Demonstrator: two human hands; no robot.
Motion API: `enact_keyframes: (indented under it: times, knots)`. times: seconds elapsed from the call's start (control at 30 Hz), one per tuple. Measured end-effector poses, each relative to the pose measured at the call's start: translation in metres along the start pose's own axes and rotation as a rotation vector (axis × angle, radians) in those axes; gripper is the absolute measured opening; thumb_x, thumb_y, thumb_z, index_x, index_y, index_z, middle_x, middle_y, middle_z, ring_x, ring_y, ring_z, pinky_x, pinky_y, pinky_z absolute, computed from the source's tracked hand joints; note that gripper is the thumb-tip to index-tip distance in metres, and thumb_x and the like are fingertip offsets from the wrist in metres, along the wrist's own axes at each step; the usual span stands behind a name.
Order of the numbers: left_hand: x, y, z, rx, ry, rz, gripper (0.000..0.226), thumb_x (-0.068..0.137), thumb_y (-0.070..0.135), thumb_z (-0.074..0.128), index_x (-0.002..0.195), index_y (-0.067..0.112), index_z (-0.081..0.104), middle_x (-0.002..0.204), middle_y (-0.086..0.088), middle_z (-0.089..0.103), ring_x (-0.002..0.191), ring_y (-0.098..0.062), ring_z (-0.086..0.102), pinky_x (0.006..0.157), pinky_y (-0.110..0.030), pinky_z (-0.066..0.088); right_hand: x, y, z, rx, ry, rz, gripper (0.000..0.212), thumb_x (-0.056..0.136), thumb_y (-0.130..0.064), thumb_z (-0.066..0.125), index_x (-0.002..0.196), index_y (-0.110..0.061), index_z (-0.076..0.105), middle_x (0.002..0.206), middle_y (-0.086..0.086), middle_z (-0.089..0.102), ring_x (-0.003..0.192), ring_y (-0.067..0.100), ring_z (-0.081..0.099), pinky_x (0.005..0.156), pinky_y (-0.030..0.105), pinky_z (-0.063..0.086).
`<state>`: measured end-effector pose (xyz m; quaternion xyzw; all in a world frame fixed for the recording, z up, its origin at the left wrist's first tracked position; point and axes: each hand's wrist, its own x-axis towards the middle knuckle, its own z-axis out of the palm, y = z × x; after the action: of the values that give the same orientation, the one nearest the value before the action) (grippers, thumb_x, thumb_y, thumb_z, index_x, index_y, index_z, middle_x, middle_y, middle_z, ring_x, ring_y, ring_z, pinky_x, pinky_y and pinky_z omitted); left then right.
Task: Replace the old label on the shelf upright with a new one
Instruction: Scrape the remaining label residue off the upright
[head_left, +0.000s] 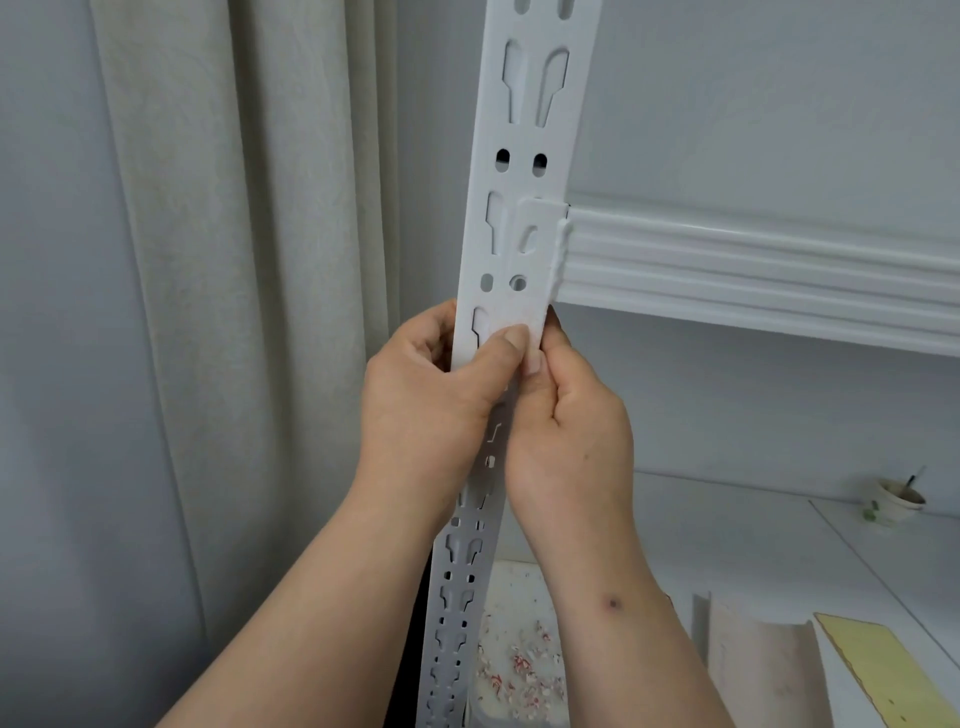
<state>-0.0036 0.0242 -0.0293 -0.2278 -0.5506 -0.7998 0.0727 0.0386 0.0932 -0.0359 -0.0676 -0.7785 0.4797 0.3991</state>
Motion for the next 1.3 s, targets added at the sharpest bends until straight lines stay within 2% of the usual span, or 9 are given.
enact_keyframes:
  times: [0.23,0.5,0.6,0.67,0.83,0.9,1.03,1.13,1.3]
  knots:
    - [0.002,-0.001,-0.003,0.015,-0.023,-0.003,0.014,0.08,0.017,0.074,0.082,0.03,0.077,0.09,0.001,0.079,0.095,-0.029,0.073,0.087,-0.043,0.059,-0.001,0.0,0.0,0.019,-0.008,0.018,0.037,0.101,-0.03,0.038,0.136,-0.039,0.049,0.123,-0.015,0.065,0.113,0.003,0.06,0.097,0.03,0.048]
    - [0.0,-0.007,-0.012,-0.034,-0.119,0.01,0.028,0.091,0.005,0.066,0.114,0.02,0.072,0.104,0.003,0.078,0.102,-0.018,0.073,0.093,-0.036,0.056,-0.003,-0.003,0.0,0.059,0.049,0.026,0.032,0.099,-0.029,0.044,0.125,-0.034,0.062,0.109,-0.015,0.071,0.099,-0.002,0.063,0.086,0.017,0.049]
    - [0.0,-0.008,-0.014,-0.08,-0.162,0.005,0.03,0.093,0.006,0.064,0.12,0.017,0.069,0.108,0.001,0.077,0.107,-0.018,0.071,0.093,-0.031,0.055,0.0,-0.008,0.0,0.07,0.082,0.041,0.025,0.098,-0.03,0.046,0.094,-0.024,0.071,0.073,-0.017,0.068,0.069,-0.006,0.06,0.062,0.007,0.044]
    - [0.0,-0.009,-0.014,-0.098,-0.176,0.002,0.03,0.093,0.005,0.063,0.121,0.016,0.068,0.11,0.001,0.077,0.108,-0.017,0.071,0.094,-0.03,0.054,0.003,-0.013,0.001,0.063,0.115,0.064,0.034,0.097,-0.03,0.048,0.065,-0.027,0.06,0.048,-0.018,0.053,0.054,-0.003,0.052,0.051,0.008,0.037]
    - [-0.001,-0.01,-0.013,-0.115,-0.171,-0.001,0.028,0.093,0.003,0.062,0.118,0.016,0.07,0.109,-0.002,0.077,0.109,-0.022,0.071,0.096,-0.035,0.055,0.005,-0.018,-0.001,0.103,0.134,0.117,0.051,0.094,-0.027,0.053,0.044,-0.028,0.053,0.038,-0.017,0.046,0.046,0.002,0.047,0.047,0.011,0.032]
    - [-0.001,-0.01,-0.013,-0.113,-0.162,-0.007,0.027,0.093,0.004,0.063,0.116,0.017,0.071,0.108,-0.003,0.077,0.109,-0.025,0.07,0.096,-0.037,0.055,0.002,-0.016,-0.004,0.113,0.11,0.117,0.048,0.094,-0.025,0.052,0.046,-0.031,0.056,0.039,-0.018,0.045,0.046,0.001,0.048,0.046,0.01,0.031]
    - [-0.001,-0.008,-0.013,-0.103,-0.162,-0.012,0.026,0.093,0.004,0.063,0.111,0.021,0.072,0.105,-0.001,0.077,0.107,-0.024,0.071,0.095,-0.037,0.055,-0.001,-0.012,-0.004,0.15,0.072,0.12,0.024,0.095,-0.027,0.051,0.093,-0.027,0.075,0.052,-0.02,0.052,0.052,-0.004,0.051,0.05,0.005,0.035]
    - [-0.001,-0.007,-0.013,-0.091,-0.163,0.0,0.027,0.093,0.004,0.063,0.11,0.023,0.072,0.105,0.002,0.078,0.104,-0.017,0.072,0.092,-0.034,0.055,0.001,-0.014,-0.001,0.137,0.098,0.104,0.024,0.095,-0.028,0.052,0.086,-0.022,0.073,0.049,-0.019,0.054,0.052,-0.004,0.053,0.049,0.006,0.036]
    - [-0.002,-0.007,-0.011,-0.1,-0.163,0.001,0.027,0.093,0.004,0.063,0.108,0.024,0.072,0.104,0.003,0.078,0.101,-0.014,0.073,0.088,-0.027,0.056,0.003,-0.014,0.001,0.077,0.108,0.084,0.022,0.093,-0.033,0.052,0.085,-0.024,0.071,0.064,-0.01,0.067,0.058,0.004,0.057,0.053,0.013,0.04]
